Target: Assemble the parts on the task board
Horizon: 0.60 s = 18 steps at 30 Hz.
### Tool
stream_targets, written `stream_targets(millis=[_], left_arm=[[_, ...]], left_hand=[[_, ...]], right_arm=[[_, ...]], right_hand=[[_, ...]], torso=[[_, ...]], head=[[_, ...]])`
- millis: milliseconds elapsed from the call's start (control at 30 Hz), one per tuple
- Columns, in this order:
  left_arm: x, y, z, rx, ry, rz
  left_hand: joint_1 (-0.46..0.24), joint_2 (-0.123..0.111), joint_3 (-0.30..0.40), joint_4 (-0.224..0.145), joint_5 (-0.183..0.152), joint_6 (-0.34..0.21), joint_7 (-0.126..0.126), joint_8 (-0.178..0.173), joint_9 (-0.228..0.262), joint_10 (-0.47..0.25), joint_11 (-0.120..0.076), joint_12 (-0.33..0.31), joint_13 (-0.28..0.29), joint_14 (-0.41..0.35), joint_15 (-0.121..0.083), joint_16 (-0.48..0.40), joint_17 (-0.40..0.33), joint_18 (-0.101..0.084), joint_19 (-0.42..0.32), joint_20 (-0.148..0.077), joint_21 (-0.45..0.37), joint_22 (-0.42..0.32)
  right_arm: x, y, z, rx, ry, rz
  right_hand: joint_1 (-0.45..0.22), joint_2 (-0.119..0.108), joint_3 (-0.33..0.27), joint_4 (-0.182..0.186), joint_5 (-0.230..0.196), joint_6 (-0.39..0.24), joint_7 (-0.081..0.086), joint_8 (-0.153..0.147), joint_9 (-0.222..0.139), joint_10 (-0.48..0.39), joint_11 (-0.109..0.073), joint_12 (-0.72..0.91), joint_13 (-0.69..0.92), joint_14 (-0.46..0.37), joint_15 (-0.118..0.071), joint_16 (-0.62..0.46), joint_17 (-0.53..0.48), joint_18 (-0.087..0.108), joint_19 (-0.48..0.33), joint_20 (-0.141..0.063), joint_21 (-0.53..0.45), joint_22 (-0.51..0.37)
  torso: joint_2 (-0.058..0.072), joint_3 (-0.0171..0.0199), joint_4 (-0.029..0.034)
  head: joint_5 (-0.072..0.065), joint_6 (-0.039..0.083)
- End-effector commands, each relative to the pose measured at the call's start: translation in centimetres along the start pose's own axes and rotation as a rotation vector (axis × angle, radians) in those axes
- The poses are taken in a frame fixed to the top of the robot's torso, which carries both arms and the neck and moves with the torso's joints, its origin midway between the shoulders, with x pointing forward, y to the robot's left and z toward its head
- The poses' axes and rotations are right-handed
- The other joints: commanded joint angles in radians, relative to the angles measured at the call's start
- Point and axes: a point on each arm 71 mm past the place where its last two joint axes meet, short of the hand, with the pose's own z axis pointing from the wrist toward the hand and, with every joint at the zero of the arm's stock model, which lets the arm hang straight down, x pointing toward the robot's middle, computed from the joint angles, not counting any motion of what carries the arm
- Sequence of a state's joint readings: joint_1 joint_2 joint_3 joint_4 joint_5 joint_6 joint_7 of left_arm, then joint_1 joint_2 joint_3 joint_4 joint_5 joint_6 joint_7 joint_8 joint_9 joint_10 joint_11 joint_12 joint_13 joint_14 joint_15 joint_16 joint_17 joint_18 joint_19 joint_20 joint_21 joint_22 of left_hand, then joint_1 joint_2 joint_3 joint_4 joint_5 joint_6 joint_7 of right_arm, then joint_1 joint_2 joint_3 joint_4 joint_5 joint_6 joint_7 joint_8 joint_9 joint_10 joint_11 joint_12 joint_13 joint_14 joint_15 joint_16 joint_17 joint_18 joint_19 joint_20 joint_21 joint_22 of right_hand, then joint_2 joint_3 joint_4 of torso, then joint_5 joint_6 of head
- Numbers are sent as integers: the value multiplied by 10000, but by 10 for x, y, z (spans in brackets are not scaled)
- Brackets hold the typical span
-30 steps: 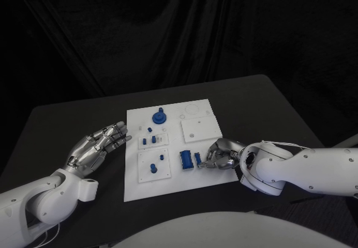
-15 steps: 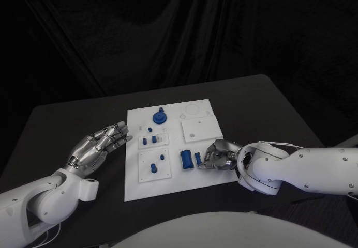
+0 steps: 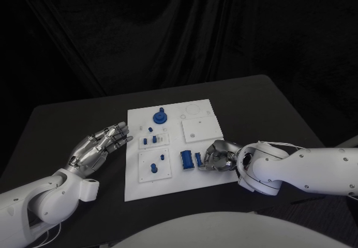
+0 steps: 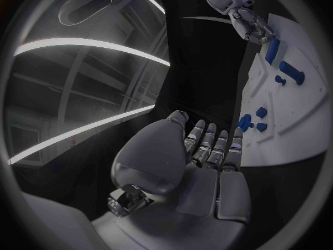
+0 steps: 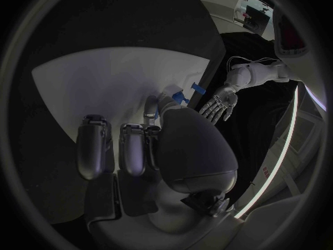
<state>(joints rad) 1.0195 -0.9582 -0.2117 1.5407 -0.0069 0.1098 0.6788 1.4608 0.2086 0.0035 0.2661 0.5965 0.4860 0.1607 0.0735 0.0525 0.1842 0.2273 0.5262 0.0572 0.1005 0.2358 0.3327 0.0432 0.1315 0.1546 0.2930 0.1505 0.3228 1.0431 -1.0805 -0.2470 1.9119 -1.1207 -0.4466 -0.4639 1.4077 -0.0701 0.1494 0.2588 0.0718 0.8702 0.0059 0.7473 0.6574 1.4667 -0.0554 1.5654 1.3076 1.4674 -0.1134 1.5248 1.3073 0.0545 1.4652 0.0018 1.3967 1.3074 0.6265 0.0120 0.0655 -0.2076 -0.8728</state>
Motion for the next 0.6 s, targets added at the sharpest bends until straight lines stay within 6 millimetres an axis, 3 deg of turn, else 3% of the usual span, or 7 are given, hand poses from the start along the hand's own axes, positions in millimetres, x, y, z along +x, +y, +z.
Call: stream_targets(millis=[33, 67, 200, 300, 433, 533, 600], left_arm=[[2, -2, -1, 284, 122, -106], [1, -2, -1, 325, 108, -97], [1, -4, -3, 516, 11, -38], [3, -6, -5, 595, -82, 22], [8, -7, -7, 587, -186, 81], [9, -9, -8, 617, -285, 174], [10, -11, -7, 666, -323, 229]], left_hand=[[108, 28, 77, -23, 76, 57, 578, -37, 8, 13, 92, 76, 16, 18, 38, 54, 11, -101, 98, 9, 47, 24], [108, 28, 77, -23, 76, 57, 578, -37, 8, 13, 92, 76, 16, 18, 38, 54, 11, -101, 98, 9, 47, 24], [141, 23, 138, -53, 114, 149, 599, -15, 20, 99, 126, 169, 29, 51, 56, 116, 19, -126, 136, 5, 74, 61], [152, 14, 168, -65, 145, 177, 614, -7, 23, 138, 144, 206, 33, 53, 64, 121, 19, -139, 112, 3, 49, 5], [154, -49, 254, -81, 184, 302, 683, 20, 34, 253, 278, 307, 41, 83, 160, 264, 38, -233, -147, -3, -159, -343], [153, -72, 284, -82, 192, 382, 704, 38, 42, 306, 313, 356, 45, 84, 191, 286, 39, -264, -206, -5, -199, -390], [152, -72, 293, -81, 199, 418, 710, 45, 46, 322, 318, 373, 47, 82, 194, 291, 39, -268, -212, -7, -202, -391]], right_arm=[[2, -2, -3, 4, 108, -33], [1, -1, -4, -81, 23, -12], [-4, -1, -8, -559, -508, 176], [-11, -1, -11, -1049, -1072, 428], [-27, 0, -14, -1948, -2042, 1151], [-42, 1, -14, -2596, -2684, 1827], [-51, 2, -14, -2976, -3064, 2208]], right_hand=[[153, -56, -11, -41, -56, 39, -19, 3, -21, 1041, -76, 54, 2632, 789, -59, -56, 1306, -93, 311, -80, -40, 2031], [181, -80, -17, -47, -61, 45, -17, 0, -24, 1041, -74, 54, 2632, 788, -58, -57, 1302, -92, 310, -79, -43, 2031], [264, -597, -273, 214, -177, 190, 19, 62, 2, 1041, -38, 54, 2632, 799, -30, -35, 1353, -106, 334, -56, 2, 2048], [-88, -870, -544, 363, -223, 333, 23, 181, 73, 1041, -34, 54, 2632, 780, -21, -70, 1266, -102, 325, -53, -18, 2043], [-739, -831, -667, 379, -221, 416, -25, 219, 106, 1041, -69, 54, 2632, 718, -38, -195, 978, -60, 243, -58, -196, 1985], [-1147, -602, -570, 378, -189, 404, -44, 177, 99, 1041, -84, 54, 2632, 687, -54, -268, 838, -15, 143, -67, -402, 1919], [-1241, -533, -544, 369, -205, 351, -36, 153, 107, 1041, -73, 54, 2632, 511, -36, -598, 145, 114, -132, -52, -986, 1730]], torso=[[1, 0, 1], [0, 0, 0], [0, 1, -1], [4, 1, -1], [1, 1, -3], [-2, 2, -1], [0, 2, 0]], head=[[-11, 2], [11, 2], [44, 2], [8, 2], [101, 2], [160, 2], [174, 2]])
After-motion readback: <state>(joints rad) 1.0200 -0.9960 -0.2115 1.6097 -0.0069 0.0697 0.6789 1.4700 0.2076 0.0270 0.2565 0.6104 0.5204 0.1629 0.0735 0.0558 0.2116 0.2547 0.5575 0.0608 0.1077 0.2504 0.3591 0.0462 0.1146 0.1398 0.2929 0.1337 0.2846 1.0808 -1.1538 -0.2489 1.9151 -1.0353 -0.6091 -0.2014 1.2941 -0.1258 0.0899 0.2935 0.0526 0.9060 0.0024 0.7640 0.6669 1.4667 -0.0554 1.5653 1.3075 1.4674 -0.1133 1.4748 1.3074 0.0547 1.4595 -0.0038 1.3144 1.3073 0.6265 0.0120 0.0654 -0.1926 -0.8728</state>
